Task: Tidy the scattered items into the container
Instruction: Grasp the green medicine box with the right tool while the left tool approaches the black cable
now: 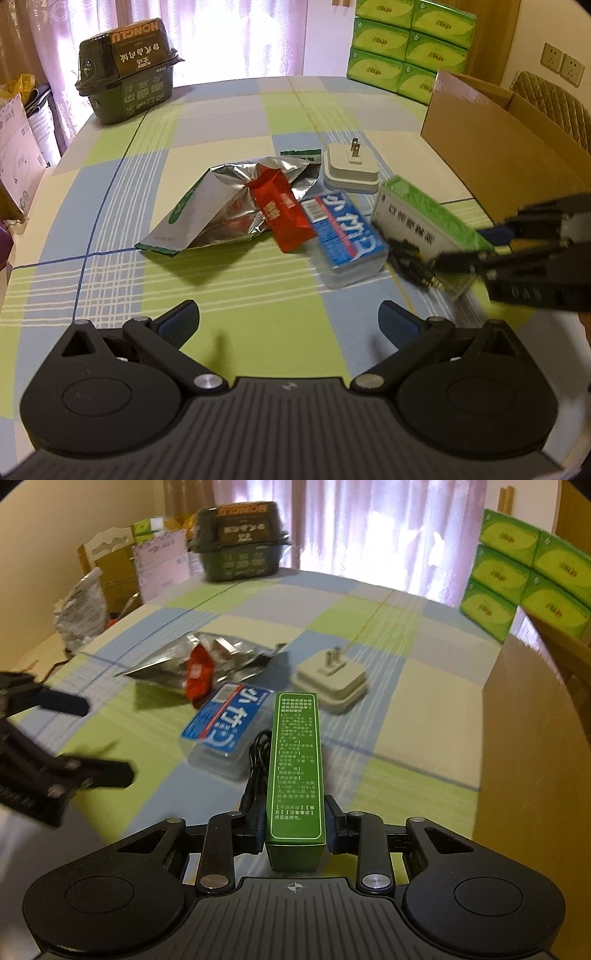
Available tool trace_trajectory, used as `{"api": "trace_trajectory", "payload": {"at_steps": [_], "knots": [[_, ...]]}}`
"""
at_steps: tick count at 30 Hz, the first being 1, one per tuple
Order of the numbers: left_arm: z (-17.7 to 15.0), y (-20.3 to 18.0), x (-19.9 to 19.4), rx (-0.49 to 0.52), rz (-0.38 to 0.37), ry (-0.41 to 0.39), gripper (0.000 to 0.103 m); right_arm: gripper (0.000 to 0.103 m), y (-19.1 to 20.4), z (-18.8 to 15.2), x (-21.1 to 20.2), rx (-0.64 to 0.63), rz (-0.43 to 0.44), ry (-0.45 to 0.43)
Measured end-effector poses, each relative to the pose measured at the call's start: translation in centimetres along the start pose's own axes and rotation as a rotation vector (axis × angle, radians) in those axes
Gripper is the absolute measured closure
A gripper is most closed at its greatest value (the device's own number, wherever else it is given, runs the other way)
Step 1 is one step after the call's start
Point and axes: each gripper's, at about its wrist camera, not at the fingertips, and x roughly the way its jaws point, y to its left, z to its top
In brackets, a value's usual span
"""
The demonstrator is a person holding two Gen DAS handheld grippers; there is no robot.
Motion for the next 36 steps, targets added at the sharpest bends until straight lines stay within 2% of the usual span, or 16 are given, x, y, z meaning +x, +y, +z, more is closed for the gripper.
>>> {"api": "trace_trajectory", "payload": {"at_steps": [8, 12, 14, 17, 22, 24, 30, 32, 34, 36], "knots": [[-0.4, -0.1, -0.6, 0.008, -0.040, 0.011, 0.002, 0.070, 3.0, -1.6, -1.5, -0.021, 0.107, 0.023], [-1.1, -0.4, -0.3, 0.003, -0.059, 0.040, 0.006, 0.070, 2.5, -1.8, -1.9, -0.003, 0.012, 0.004], [-1.3, -0.7, 0.1, -0.004, -0.069, 0.053, 0.014, 0.070, 1.8, -1.8, -2.0, 0.005, -0.036, 0.005], [-1.4, -1.3, 0.7, -0.017, -0.086, 0.062, 0.025, 0.070, 0.6, -2.0, -1.9, 0.053, -0.051, 0.013], [-1.2, -2.6, 1.5, -0.034, -0.140, 0.051, 0.035, 0.070, -0.1, -2.1, -2.0, 0.072, -0.054, 0.001], [-1.2, -3.4, 1.8, -0.010, -0.137, 0.046, 0.037, 0.070, -0.3, -2.0, -1.9, 0.079, -0.056, 0.000], [-1.4, -4.8, 2.9, 0.034, -0.118, 0.057, 0.055, 0.070, -1.0, -2.0, -1.9, 0.110, -0.063, -0.002], [-1.4, -5.2, 2.9, 0.082, -0.107, 0.057, 0.073, 0.070, -1.0, -1.9, -1.9, 0.114, -0.061, -0.001], [-1.5, -5.2, 2.6, 0.115, -0.099, 0.067, 0.085, 0.070, -1.0, -1.9, -1.9, 0.116, -0.059, -0.001], [-1.8, -4.9, 2.2, 0.129, -0.083, 0.081, 0.086, 0.070, -0.9, -1.9, -2.0, 0.115, -0.056, -0.001]]}}
